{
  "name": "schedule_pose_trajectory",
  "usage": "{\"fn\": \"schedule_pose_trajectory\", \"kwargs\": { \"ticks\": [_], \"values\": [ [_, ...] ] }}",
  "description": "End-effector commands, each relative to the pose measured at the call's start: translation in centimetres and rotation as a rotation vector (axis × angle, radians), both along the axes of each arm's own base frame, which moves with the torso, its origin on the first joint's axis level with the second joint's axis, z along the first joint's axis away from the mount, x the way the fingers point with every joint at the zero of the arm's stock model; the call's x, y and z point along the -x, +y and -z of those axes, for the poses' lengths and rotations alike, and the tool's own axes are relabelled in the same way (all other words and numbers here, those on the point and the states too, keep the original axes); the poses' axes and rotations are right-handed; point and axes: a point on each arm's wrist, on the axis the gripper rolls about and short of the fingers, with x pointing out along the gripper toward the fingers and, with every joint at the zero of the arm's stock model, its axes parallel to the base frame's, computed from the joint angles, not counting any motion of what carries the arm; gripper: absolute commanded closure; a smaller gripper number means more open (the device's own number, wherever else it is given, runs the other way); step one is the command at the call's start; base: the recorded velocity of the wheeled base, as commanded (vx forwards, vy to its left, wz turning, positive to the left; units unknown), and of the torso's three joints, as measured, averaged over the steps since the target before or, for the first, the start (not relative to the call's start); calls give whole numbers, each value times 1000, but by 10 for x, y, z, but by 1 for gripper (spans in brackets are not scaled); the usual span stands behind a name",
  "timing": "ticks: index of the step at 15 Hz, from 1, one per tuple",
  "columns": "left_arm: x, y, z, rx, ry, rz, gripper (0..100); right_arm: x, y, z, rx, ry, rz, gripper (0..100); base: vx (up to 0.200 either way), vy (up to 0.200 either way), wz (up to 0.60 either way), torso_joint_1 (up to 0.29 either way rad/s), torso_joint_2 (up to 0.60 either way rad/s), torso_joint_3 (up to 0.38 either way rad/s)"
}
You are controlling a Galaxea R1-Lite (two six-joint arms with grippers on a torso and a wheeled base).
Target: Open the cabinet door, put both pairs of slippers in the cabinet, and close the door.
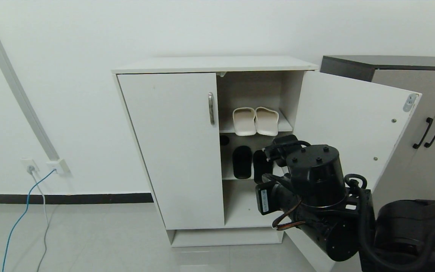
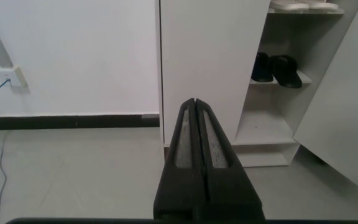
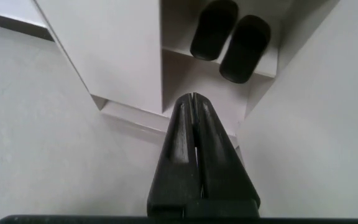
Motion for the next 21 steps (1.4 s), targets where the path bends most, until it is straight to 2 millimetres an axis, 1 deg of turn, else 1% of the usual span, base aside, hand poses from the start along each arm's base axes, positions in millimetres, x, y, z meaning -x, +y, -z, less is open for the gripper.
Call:
{"fn": "schedule_pose_trajectory", "kwargs": {
  "ticks": [1,10,14,21],
  "values": [
    [0,0,0,0,1,-1,100,0,0,1,3,2,0,100,0,0,0,0,0,0],
    [0,0,0,0,3,1,100,0,1,2,5,4,0,100,0,0,0,2,-20,-20],
    [0,0,0,-1,3,3,100,0,1,2,5,4,0,100,0,0,0,38,-371,-321],
    [0,0,0,-1,3,3,100,0,1,3,9,7,0,100,0,0,0,120,-453,-339]
  ]
}}
